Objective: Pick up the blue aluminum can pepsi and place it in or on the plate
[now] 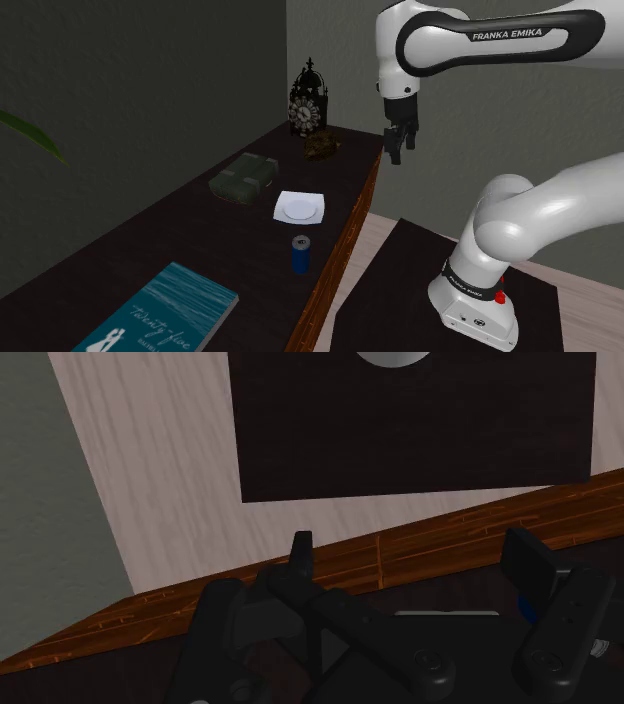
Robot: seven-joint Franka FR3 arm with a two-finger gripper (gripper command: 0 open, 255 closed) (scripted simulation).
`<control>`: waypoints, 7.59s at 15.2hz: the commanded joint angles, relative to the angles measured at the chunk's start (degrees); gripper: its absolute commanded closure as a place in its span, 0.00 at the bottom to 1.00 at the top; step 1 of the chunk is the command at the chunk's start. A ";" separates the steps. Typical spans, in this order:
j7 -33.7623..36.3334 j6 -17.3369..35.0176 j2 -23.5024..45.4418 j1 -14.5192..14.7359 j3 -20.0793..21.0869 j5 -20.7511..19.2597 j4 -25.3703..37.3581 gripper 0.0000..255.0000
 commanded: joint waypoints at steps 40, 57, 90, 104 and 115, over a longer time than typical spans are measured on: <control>32.44 59.68 48.03 6.40 17.32 10.86 -1.55 0.00; 32.06 57.21 45.84 6.32 17.43 11.58 -1.22 1.00; 14.06 33.85 51.22 -4.39 6.32 7.46 26.32 1.00; 10.35 36.91 60.09 -6.54 4.47 6.55 31.97 1.00; 10.33 44.02 64.71 -6.41 4.35 6.28 29.47 1.00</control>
